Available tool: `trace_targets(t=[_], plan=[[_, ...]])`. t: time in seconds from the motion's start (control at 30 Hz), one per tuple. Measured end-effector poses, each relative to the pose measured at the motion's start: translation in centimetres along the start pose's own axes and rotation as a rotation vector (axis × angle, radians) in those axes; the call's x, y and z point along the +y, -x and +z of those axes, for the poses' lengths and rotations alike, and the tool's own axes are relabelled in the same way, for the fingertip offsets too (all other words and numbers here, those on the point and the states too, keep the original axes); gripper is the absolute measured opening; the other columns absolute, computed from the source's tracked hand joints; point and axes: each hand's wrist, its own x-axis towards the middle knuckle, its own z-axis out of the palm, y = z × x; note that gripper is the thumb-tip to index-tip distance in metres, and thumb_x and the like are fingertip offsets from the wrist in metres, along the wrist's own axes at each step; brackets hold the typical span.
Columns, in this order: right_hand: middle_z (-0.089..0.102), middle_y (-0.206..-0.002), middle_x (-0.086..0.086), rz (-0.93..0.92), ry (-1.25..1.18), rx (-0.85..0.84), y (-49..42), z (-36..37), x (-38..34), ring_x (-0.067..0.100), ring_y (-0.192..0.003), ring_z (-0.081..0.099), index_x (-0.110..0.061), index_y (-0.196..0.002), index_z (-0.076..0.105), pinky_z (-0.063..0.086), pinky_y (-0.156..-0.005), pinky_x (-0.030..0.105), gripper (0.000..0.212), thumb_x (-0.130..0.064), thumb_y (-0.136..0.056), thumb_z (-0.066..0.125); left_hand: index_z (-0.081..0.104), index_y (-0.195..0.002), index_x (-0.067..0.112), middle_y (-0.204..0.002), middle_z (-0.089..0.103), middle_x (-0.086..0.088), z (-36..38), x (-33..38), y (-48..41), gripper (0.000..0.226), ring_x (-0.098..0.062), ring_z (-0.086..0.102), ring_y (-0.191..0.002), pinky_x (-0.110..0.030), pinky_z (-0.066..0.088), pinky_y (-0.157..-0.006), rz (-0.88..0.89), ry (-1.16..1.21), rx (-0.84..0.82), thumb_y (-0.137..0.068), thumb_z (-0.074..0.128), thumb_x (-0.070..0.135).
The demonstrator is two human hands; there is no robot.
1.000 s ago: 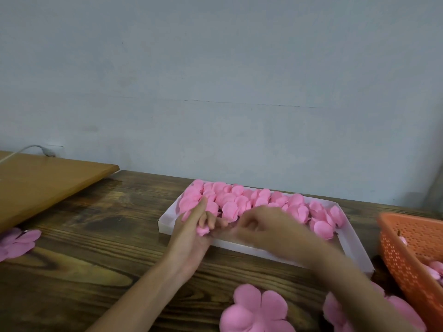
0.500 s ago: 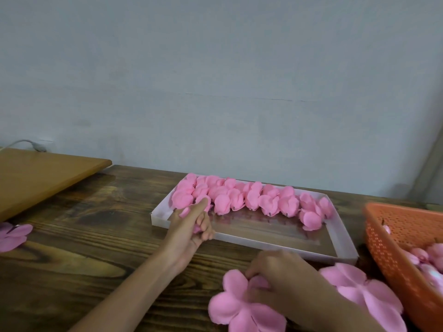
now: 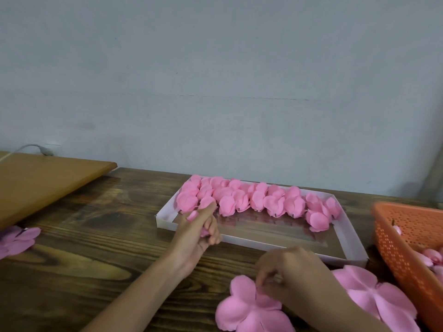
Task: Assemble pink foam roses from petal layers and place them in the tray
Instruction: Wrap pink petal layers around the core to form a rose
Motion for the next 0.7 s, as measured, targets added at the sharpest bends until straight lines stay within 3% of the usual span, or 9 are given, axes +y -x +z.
trace_targets(t=[0.07,0.17,0.27,0.33,0.37,0.43,0.53,0.63,0.7], plan=[[0.07,-0.102,-0.021,-0.029,0.001,-0.017,-0.1,-0.2,0.1,-0.001,-0.098,0.061,-0.035,-0.094,0.075,0.047,-0.083,0.017,0.012,-0.032,-0.087,0.066,0.045,-0.049,0.021,-0.05,0.039,-0.001,-0.1,0.0,0.0,0.051,-0.018,0.041,-0.042,-0.029,0.047,-0.049,0.001,0.005,-0.001,-0.087,0.076,0.033],[0.069,-0.089,-0.016,-0.015,-0.136,-0.049,-0.2,-1.3,0.7,-0.001,-0.086,0.061,-0.032,-0.093,0.067,0.049,-0.077,0.018,0.004,-0.031,-0.09,0.065,0.045,-0.048,0.021,-0.051,0.04,0.0,-0.2,0.1,-0.2,0.052,-0.018,0.047,-0.046,-0.029,0.051,-0.053,0.01,0.045,0.005,-0.087,0.077,0.035],[0.068,-0.076,-0.01,0.08,-0.608,-0.138,-1.0,-2.4,1.3,0.01,-0.066,0.056,-0.031,-0.089,0.058,0.045,-0.06,0.025,0.016,-0.02,-0.099,0.063,0.047,-0.05,0.022,-0.058,0.052,-0.002,-0.2,0.4,-0.3,0.048,-0.023,0.064,-0.063,-0.031,0.056,-0.064,0.069,0.096,-0.025,-0.087,0.074,0.038],[0.062,-0.069,-0.009,0.189,-0.845,-0.116,-2.1,-2.3,1.4,0.012,-0.062,0.05,-0.022,-0.091,0.058,0.04,-0.053,0.019,0.013,-0.016,-0.102,0.061,0.056,-0.052,0.02,-0.073,0.069,-0.009,0.0,0.4,-0.4,0.043,-0.028,0.074,-0.083,-0.035,0.061,-0.074,0.087,0.152,-0.051,-0.087,0.072,0.038],[0.063,-0.07,-0.007,0.235,-0.905,-0.087,-2.7,-2.2,1.3,0.01,-0.061,0.055,-0.017,-0.094,0.058,0.043,-0.054,0.018,0.01,-0.015,-0.102,0.061,0.065,-0.058,0.017,-0.086,0.075,-0.013,0.1,0.5,-0.3,0.037,-0.03,0.076,-0.094,-0.036,0.062,-0.079,0.079,0.175,-0.06,-0.087,0.073,0.039],[0.07,-0.078,0.004,0.303,-1.061,-0.066,-4.1,-1.8,0.8,0.014,-0.069,0.07,-0.01,-0.099,0.055,0.055,-0.06,0.024,0.006,-0.013,-0.103,0.058,0.079,-0.089,0.006,-0.114,0.077,-0.019,0.3,0.9,-0.1,0.037,-0.033,0.073,-0.114,-0.038,0.064,-0.082,0.04,0.166,-0.046,-0.087,0.074,0.042],[0.078,-0.093,0.011,0.321,-1.161,-0.019,-5.9,-1.3,-0.2,0.031,-0.086,0.078,-0.007,-0.11,0.051,0.062,-0.066,0.035,0.008,-0.012,-0.106,0.048,0.072,-0.122,0.002,-0.123,0.075,-0.018,0.4,1.2,0.1,0.056,-0.031,0.072,-0.119,-0.048,0.062,-0.09,0.032,0.075,0.016,-0.088,0.071,0.047],[0.075,-0.094,0.011,0.298,-1.078,0.095,-7.3,-0.6,-0.9,0.026,-0.077,0.076,-0.011,-0.111,0.057,0.062,-0.066,0.043,0.017,-0.005,-0.104,0.042,0.075,-0.114,0.003,-0.108,0.08,-0.014,0.4,1.2,0.0,0.043,-0.025,0.076,-0.109,-0.041,0.065,-0.079,0.053,0.01,0.081,-0.094,0.067,0.041],[0.071,-0.103,0.012,0.249,-1.027,0.127,-7.8,-0.1,-1.4,0.021,-0.075,0.072,-0.016,-0.105,0.066,0.062,-0.063,0.042,0.031,0.0,-0.103,0.04,0.082,-0.092,0.011,-0.096,0.081,-0.011,0.2,1.3,0.0,0.033,-0.025,0.077,-0.103,-0.034,0.063,-0.072,0.067,-0.031,0.109,-0.091,0.07,0.041]])
